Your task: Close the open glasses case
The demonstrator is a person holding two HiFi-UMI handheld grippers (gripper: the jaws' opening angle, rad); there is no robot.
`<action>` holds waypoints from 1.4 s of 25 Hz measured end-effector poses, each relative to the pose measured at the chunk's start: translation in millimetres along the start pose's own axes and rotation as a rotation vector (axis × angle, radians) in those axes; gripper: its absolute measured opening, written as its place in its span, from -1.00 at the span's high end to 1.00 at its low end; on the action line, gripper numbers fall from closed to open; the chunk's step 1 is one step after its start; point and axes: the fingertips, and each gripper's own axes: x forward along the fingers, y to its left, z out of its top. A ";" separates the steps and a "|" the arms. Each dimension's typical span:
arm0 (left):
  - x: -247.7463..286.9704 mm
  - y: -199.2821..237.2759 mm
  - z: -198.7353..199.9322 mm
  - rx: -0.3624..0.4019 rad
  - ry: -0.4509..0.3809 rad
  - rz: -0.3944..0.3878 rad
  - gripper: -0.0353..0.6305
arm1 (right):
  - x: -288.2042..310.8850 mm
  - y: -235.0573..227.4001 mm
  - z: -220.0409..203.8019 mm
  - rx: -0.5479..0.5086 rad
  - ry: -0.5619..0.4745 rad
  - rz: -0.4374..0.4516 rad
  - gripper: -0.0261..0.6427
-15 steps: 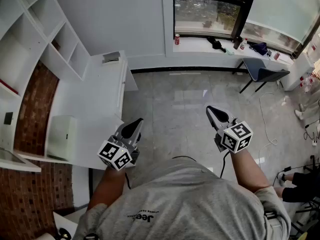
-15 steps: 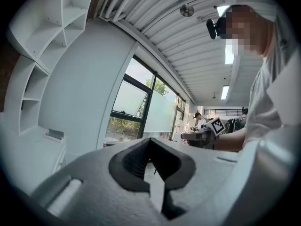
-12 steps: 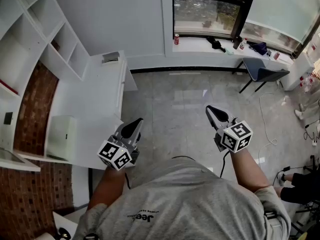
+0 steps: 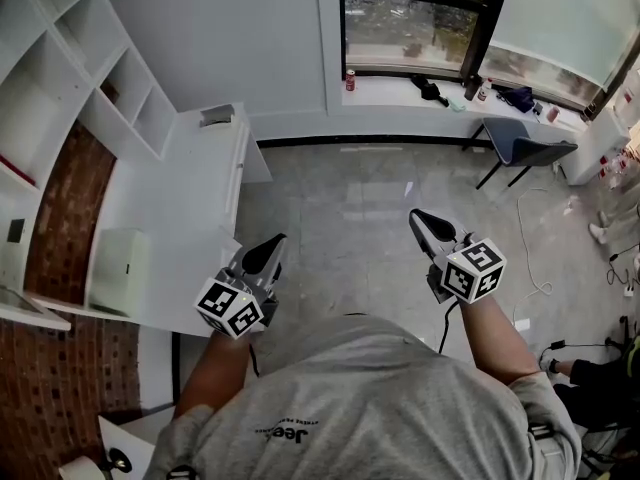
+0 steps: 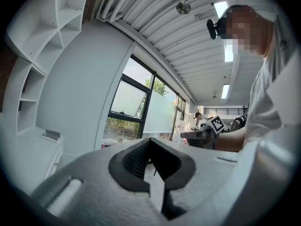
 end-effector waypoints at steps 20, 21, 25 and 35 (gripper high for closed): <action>55.7 -33.6 -9.6 -0.002 0.003 0.017 0.90 | -14.0 -48.3 1.5 -0.015 0.012 0.079 0.89; 56.8 -26.8 -8.9 -0.004 0.000 0.017 0.90 | -7.6 -49.5 1.7 -0.013 0.014 0.078 0.89; 64.5 10.3 -2.5 -0.011 -0.014 -0.001 0.90 | 30.5 -50.9 7.6 -0.006 0.019 0.069 0.89; 90.2 181.4 39.5 0.005 -0.019 -0.101 0.90 | 191.9 -32.1 56.9 -0.011 -0.032 0.037 0.89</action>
